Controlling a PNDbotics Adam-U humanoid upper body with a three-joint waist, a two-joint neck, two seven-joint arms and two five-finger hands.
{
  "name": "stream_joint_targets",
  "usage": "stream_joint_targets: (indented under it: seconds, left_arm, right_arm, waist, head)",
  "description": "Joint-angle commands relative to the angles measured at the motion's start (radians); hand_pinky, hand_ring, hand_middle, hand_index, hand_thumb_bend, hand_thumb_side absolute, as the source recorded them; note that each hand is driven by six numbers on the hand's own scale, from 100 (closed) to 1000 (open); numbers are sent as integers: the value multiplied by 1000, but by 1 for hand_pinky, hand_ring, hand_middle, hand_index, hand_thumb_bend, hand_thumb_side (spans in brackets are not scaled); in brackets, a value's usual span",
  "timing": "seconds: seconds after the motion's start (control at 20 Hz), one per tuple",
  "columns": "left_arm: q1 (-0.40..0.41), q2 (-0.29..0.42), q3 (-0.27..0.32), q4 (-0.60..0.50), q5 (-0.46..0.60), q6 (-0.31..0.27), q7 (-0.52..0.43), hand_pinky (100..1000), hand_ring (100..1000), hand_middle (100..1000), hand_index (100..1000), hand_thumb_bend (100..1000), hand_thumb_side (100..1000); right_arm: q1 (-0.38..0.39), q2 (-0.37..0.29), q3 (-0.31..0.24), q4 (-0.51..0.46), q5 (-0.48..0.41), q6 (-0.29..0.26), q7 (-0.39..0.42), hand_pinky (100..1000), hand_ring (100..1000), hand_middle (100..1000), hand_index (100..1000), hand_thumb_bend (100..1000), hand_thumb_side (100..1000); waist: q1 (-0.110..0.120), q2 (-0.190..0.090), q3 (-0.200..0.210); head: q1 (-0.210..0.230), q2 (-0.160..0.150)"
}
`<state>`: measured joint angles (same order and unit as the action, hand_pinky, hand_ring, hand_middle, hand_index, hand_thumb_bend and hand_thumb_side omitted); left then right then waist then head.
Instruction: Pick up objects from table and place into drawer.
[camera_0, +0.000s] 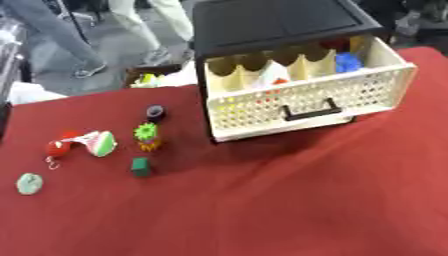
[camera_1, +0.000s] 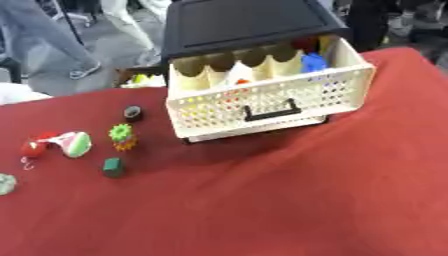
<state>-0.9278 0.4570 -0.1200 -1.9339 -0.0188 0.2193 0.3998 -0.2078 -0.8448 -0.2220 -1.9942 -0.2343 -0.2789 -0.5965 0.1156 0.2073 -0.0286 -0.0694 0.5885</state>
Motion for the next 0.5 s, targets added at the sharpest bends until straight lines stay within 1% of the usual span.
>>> stream_joint_targets:
  seconds: [0.05,0.15,0.3,0.5]
  left_arm:
    - [34,27,72,-62,107,-20,76,367,512,527,728,100,761]
    - [75,35,99,-65,135,-62,105,376,516,530,730,100,772]
    - [134,50,123,-66,143,-132,131,388,522,536,738,100,792]
    - [211,49,141,-66,99,-231,140,404,533,549,748,100,817]
  right_arm:
    - [7,-44,-12,-6,34,-12,7,564,467,416,653,100,1000]
    - [20,-48,-13,-6,56,-25,10,565,470,421,658,100,1000]
    - [39,-54,-12,-6,92,-40,12,565,473,428,663,100,1000]
    - [66,-62,-11,-6,155,-50,20,566,476,438,672,100,1000]
  waist:
    - [-23,-15,5]
    - [-36,-13,11]
    - [-54,-9,20]
    - [-73,-4,34]
  head:
    - [-7,7]
    - [-9,8]
    - [-10,8]
    - [-12,14]
